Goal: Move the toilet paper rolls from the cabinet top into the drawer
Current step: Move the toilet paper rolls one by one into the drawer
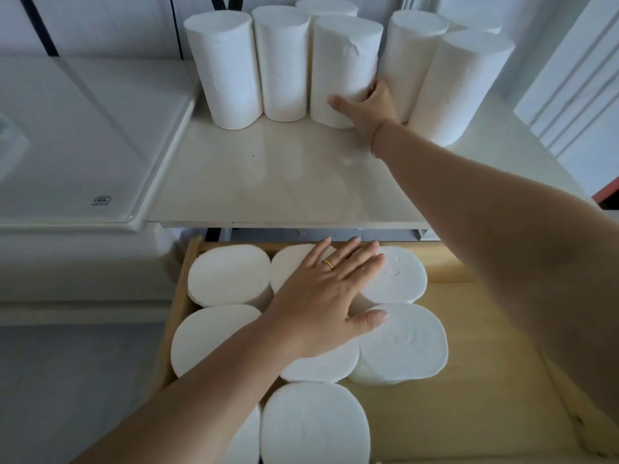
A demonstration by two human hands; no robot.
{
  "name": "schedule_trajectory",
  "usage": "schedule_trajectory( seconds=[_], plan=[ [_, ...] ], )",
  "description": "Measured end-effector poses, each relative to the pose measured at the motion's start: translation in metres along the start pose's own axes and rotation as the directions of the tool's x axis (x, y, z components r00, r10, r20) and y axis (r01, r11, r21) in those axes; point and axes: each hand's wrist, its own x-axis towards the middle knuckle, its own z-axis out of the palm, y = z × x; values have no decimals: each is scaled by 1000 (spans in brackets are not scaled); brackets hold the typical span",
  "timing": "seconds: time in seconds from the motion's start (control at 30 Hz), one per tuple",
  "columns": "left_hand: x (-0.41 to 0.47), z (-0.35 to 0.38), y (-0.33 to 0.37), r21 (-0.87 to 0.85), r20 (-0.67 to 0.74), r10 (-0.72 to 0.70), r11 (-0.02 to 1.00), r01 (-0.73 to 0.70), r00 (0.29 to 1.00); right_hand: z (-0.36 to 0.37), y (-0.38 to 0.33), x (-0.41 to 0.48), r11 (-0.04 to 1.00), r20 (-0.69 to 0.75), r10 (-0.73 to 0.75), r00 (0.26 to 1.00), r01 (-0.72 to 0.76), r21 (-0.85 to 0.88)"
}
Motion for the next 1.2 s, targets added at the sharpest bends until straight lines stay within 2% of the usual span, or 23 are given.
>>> schedule_trajectory(
  seconds=[0.17,0.33,0.53,0.87,0.97,1.2],
  plan=[
    [0,1,0,7,-7,-5,1000,5,1000,4,-7,8,993,13,-4,1000,3,116],
    [0,3,0,1,-19,-5,1000,5,1000,2,-8,4,996,36,-57,998,54,68],
    [1,2,0,7,-17,-2,1000,2,1000,-16,-4,-26,996,135,-84,987,81,25],
    [0,1,3,18,9,-54,998,53,999,-97,12,-126,996,171,-94,981,90,27],
    [0,2,4,35,19,-69,997,68,997,-128,17,-155,995,236,-93,967,96,-1],
    [2,8,15,99,-5,-232,968,231,973,-195,26,-209,997,340,-73,938,82,-13]
  ],
)
